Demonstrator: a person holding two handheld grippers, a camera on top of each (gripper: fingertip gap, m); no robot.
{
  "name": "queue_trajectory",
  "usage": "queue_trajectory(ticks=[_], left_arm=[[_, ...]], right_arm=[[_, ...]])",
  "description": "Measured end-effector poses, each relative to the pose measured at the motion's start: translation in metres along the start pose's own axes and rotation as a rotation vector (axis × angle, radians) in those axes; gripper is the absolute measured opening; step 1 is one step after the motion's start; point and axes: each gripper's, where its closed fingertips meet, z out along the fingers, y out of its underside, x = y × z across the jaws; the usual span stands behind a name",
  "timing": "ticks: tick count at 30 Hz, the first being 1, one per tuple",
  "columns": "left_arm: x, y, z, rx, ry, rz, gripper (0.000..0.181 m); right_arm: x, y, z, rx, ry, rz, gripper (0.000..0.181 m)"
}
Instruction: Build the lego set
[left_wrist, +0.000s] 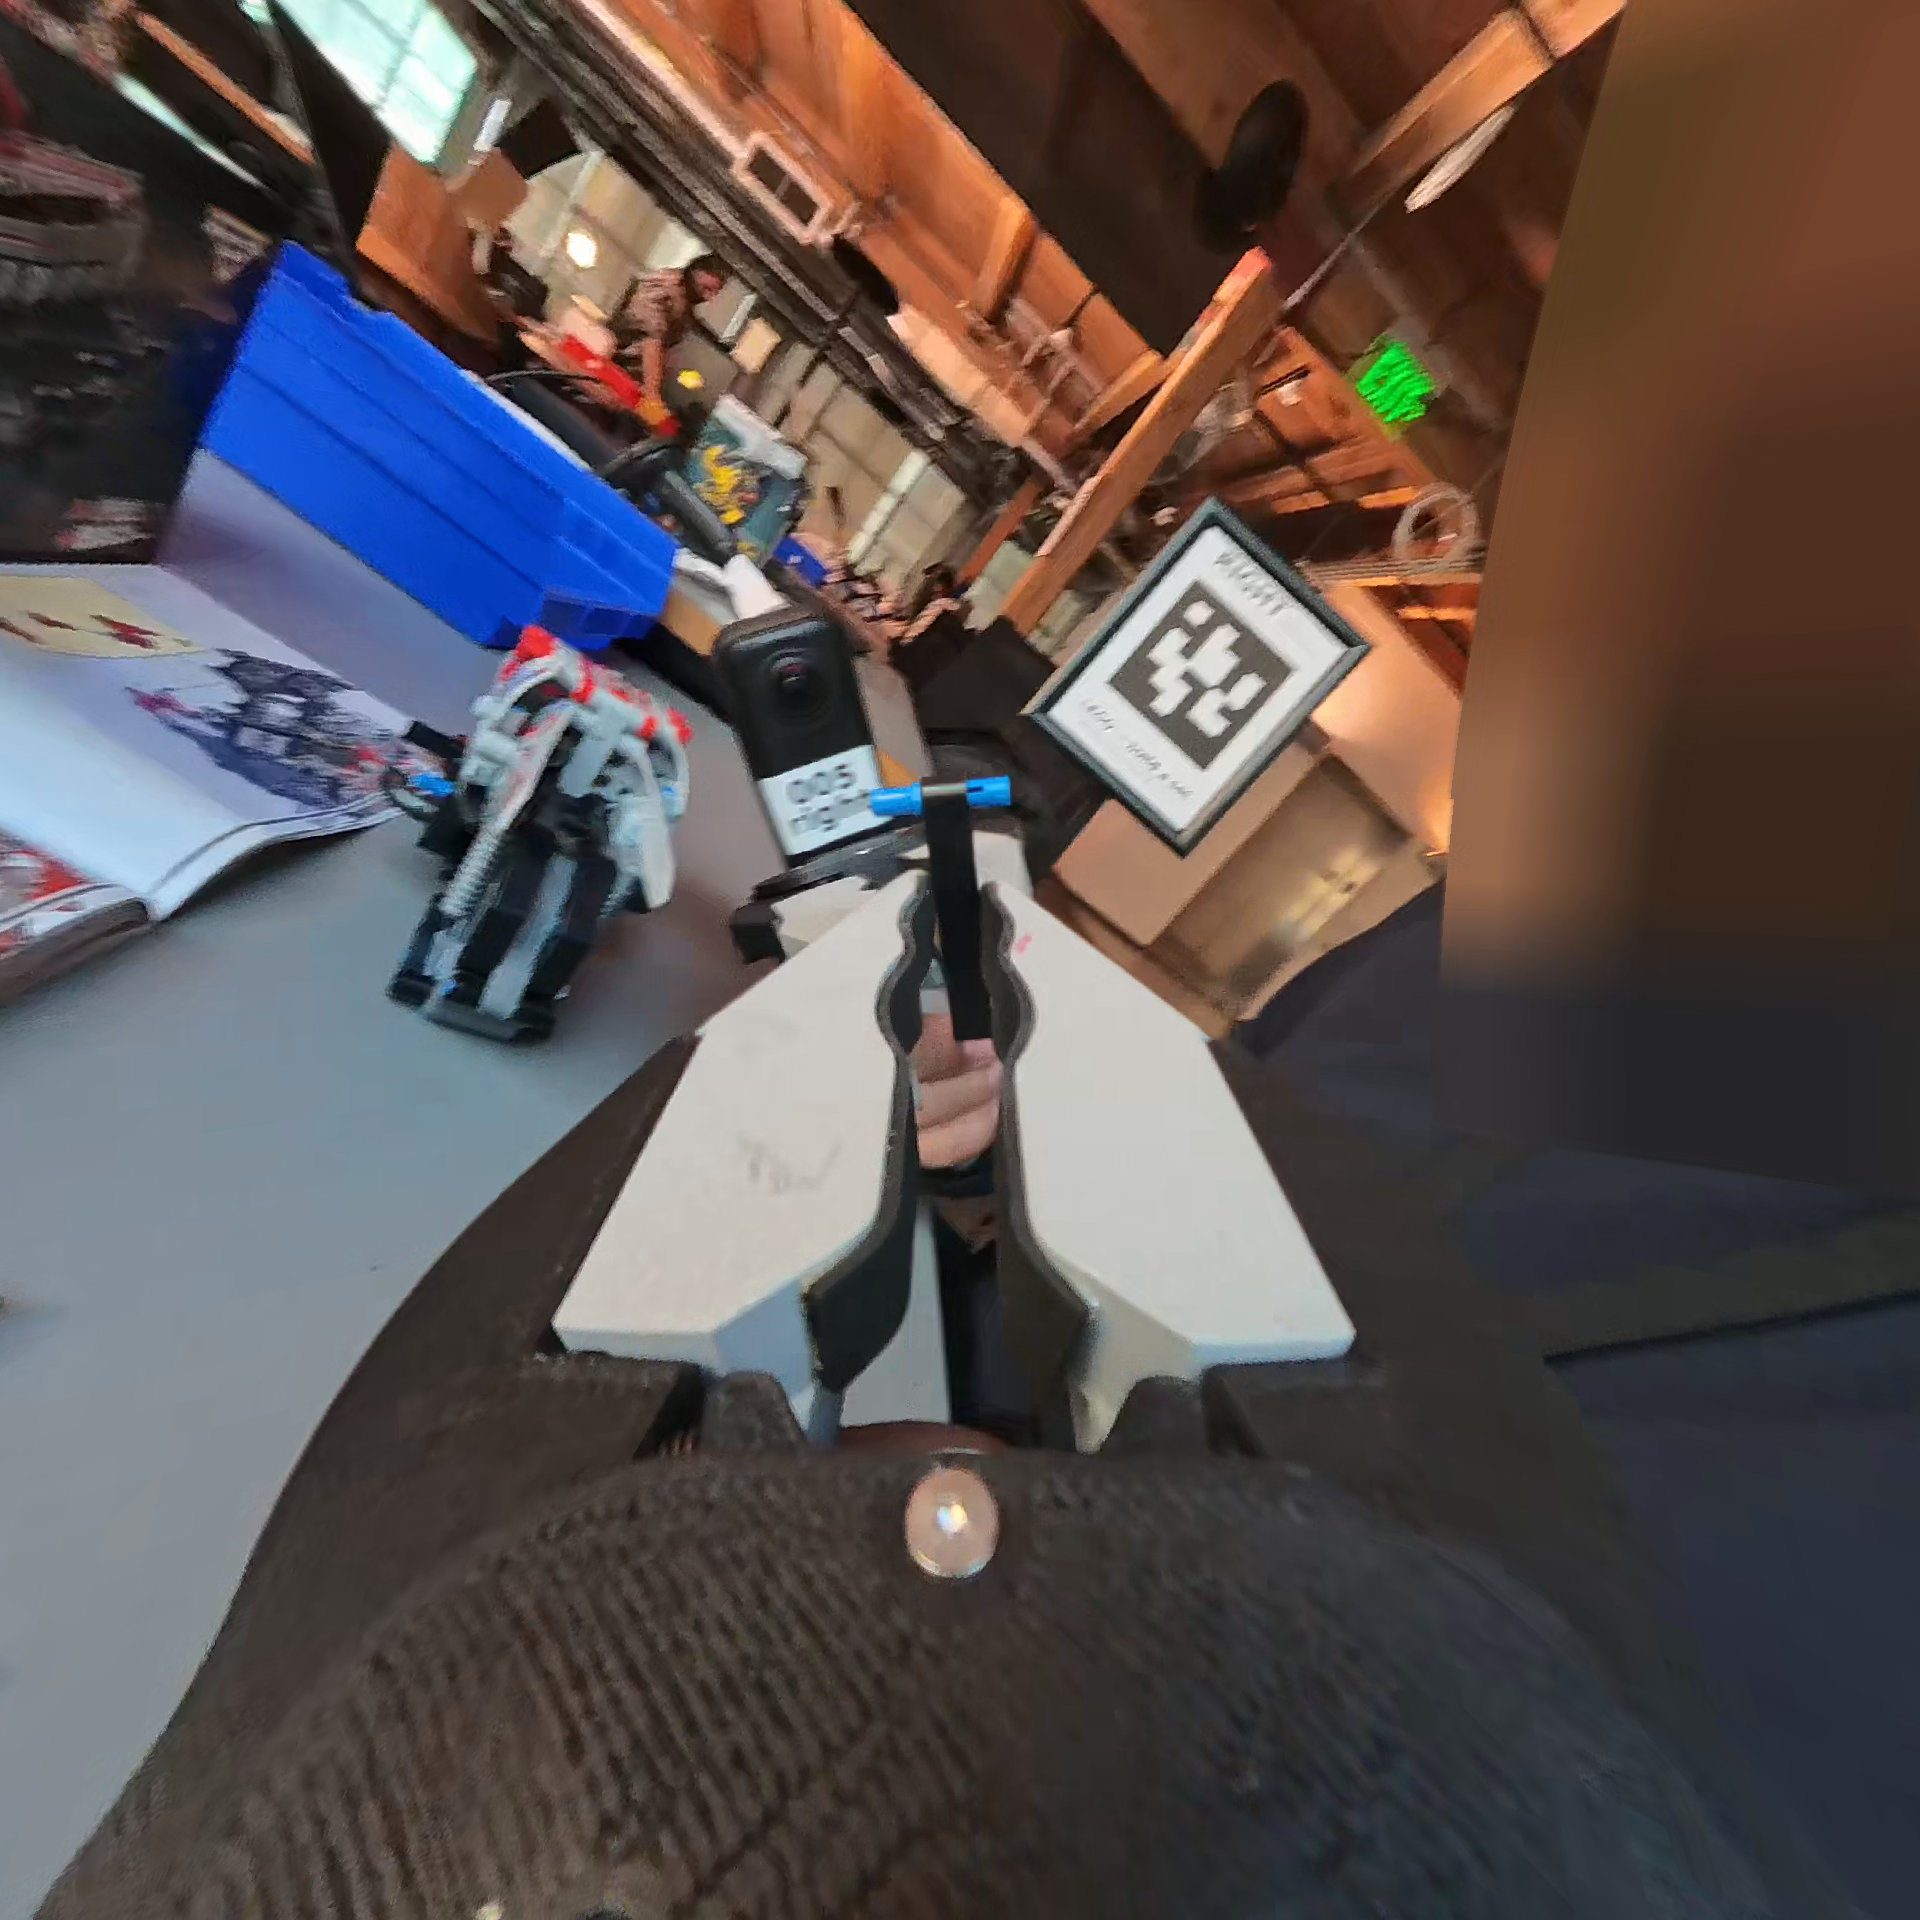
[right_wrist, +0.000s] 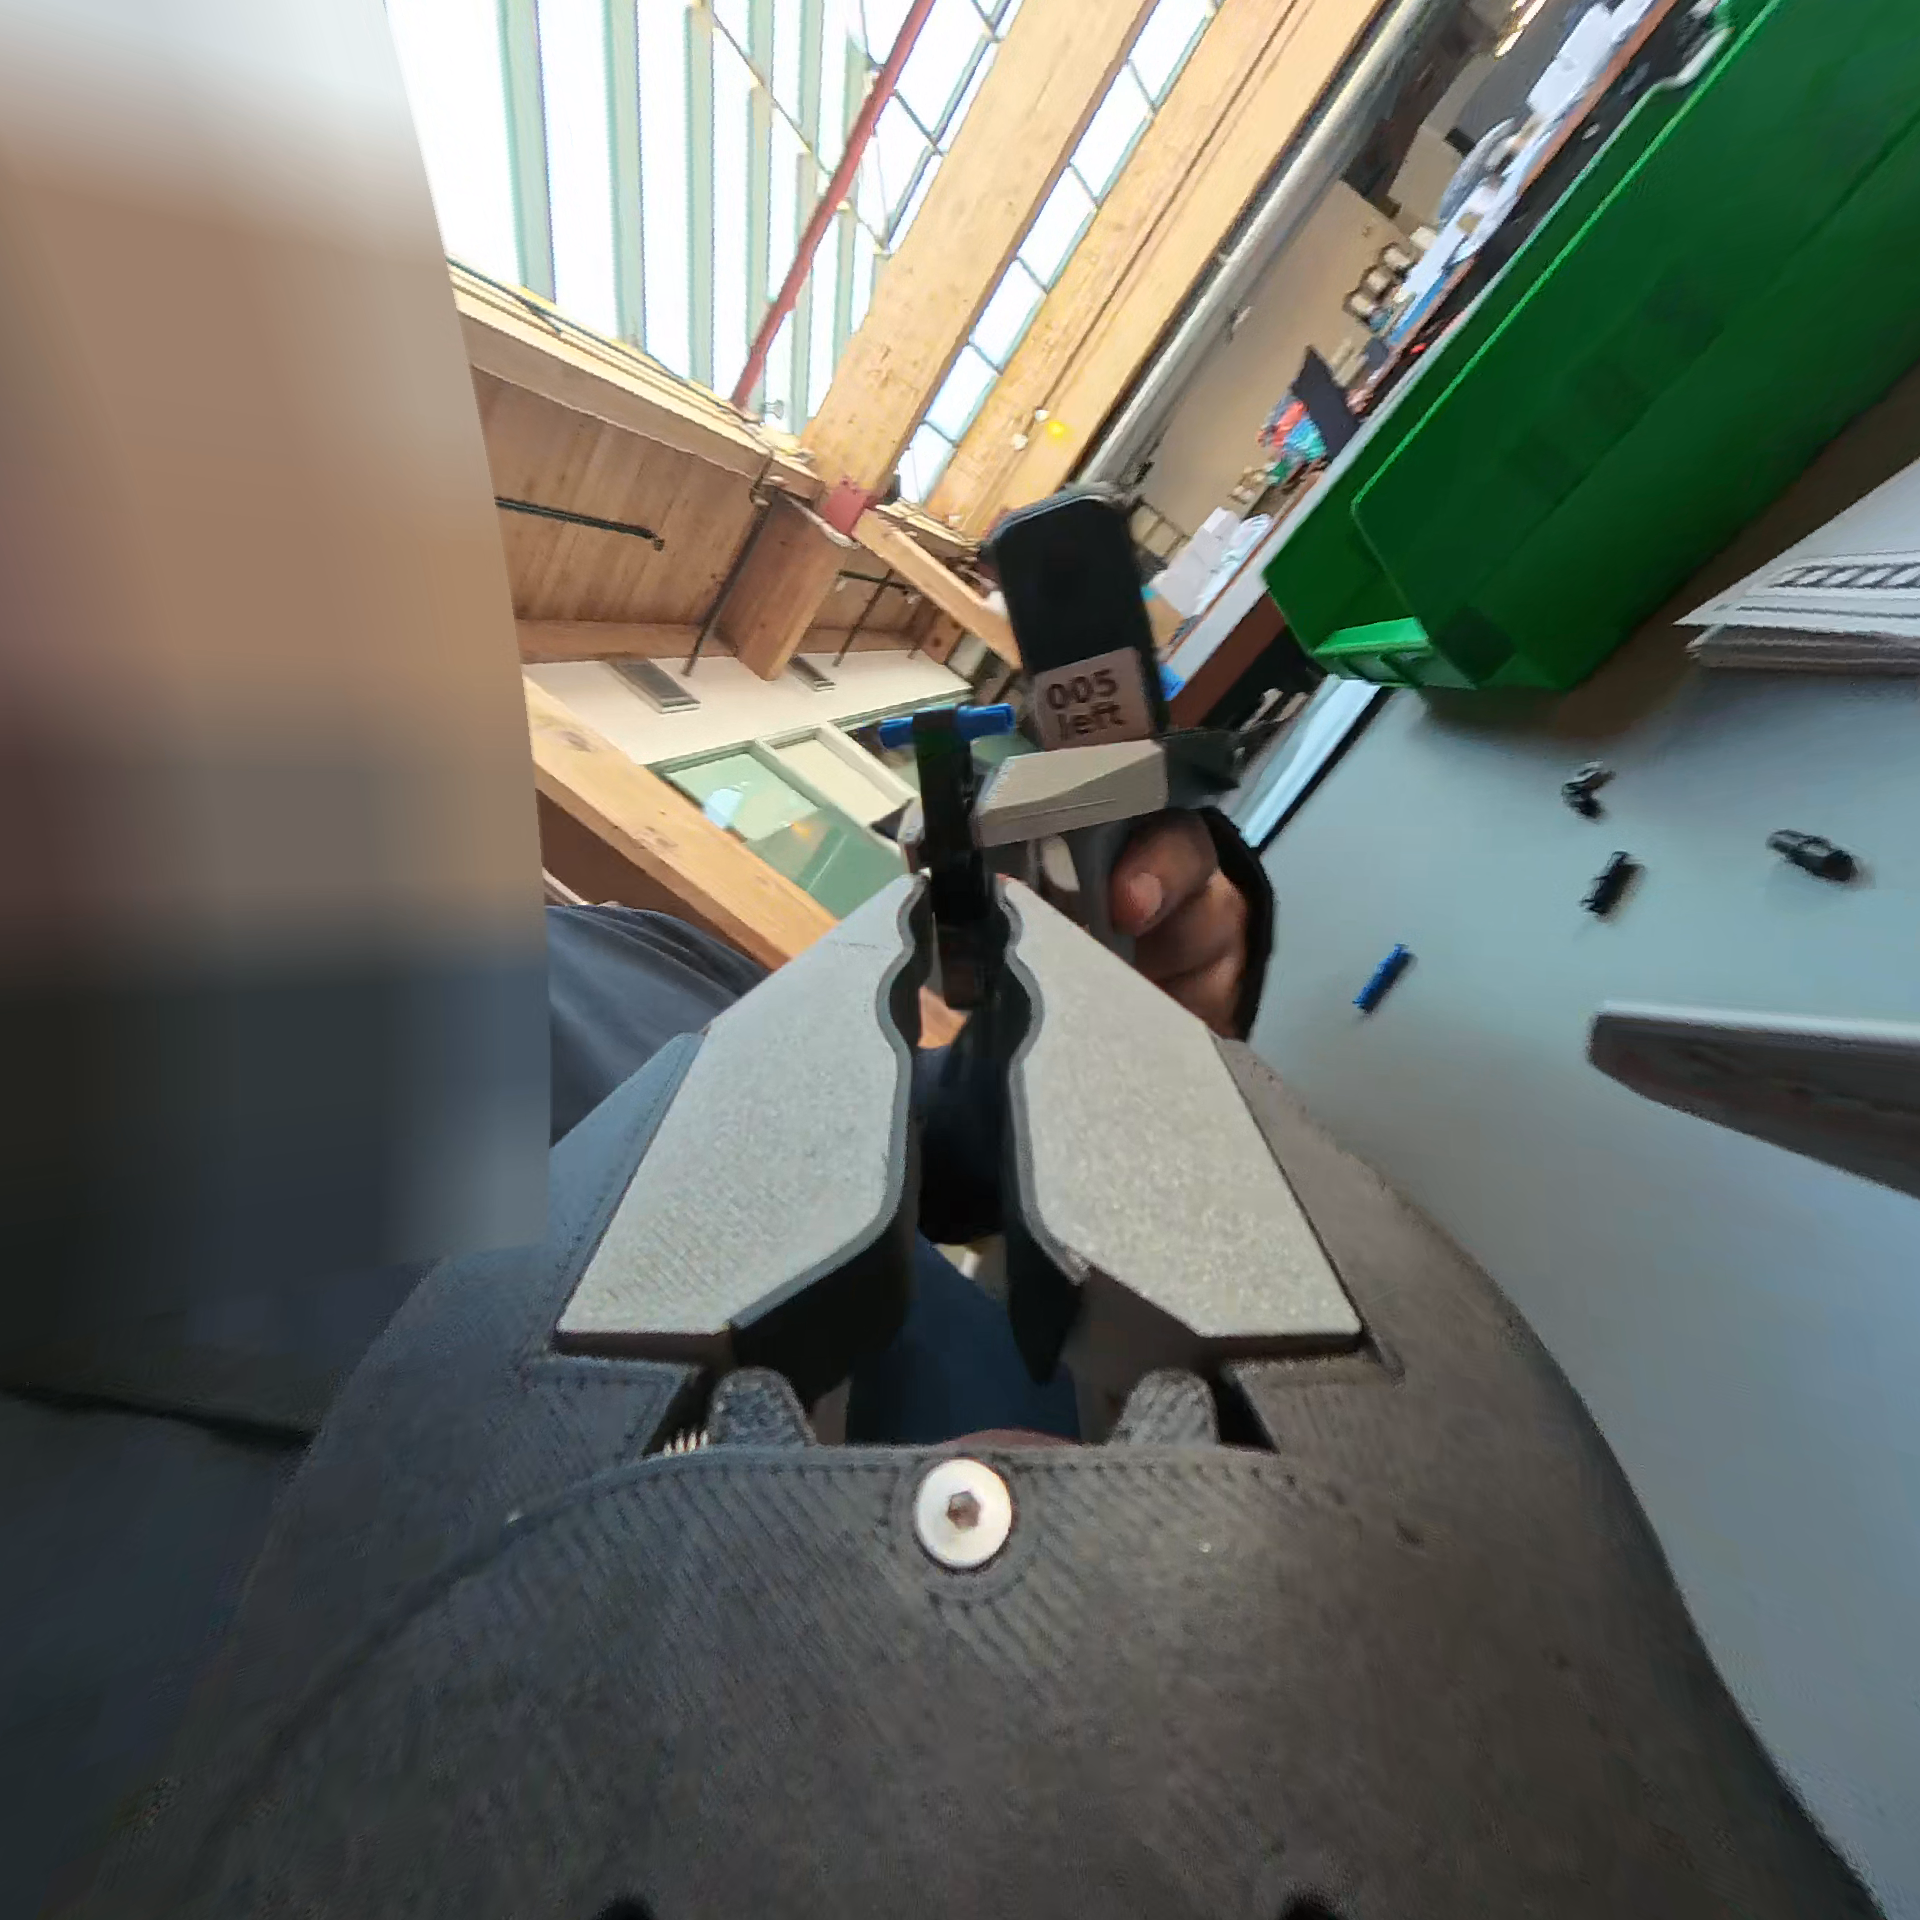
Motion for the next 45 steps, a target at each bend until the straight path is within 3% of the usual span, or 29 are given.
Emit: queue_trajectory(ticks=[3, 6, 14, 17, 27, 34, 39, 45], left_arm=[[-0.014, -0.001, -0.001, -0.015, -0.123, 0.044, 0.005], [-0.014, -0.003, -0.002, -0.039, -0.159, 0.13, 0.004], [0.001, 0.014, 0.007, -0.186, -0.175, 0.453, 0.005], [0.004, 0.016, 0.01, -0.195, -0.184, 0.523, 0.005], [0.01, 0.02, 0.013, -0.201, -0.156, 0.549, 0.005], [-0.004, 0.038, -0.003, -0.24, -0.196, 0.466, 0.005], [-0.013, 0.039, -0.009, -0.219, -0.217, 0.371, 0.005], [-0.017, 0.047, -0.015, -0.279, -0.211, 0.418, 0.005]], right_arm=[[0.016, -0.001, -0.006, -0.02, 0.14, -0.098, 0.006], [0.022, -0.004, -0.013, -0.048, 0.263, -0.27, 0.028], [-0.014, -0.011, -0.011, -0.08, 0.146, -0.501, 0.029], [-0.019, -0.008, -0.007, -0.096, 0.122, -0.545, 0.015], [-0.023, -0.003, -0.008, -0.088, 0.132, -0.672, 0.014], [0.004, 0.01, -0.005, -0.034, 0.195, -0.523, 0.005], [0.014, 0.011, -0.001, -0.05, 0.245, -0.516, 0.006], [0.021, 0.019, 0.001, -0.129, 0.295, -0.515, 0.006]])
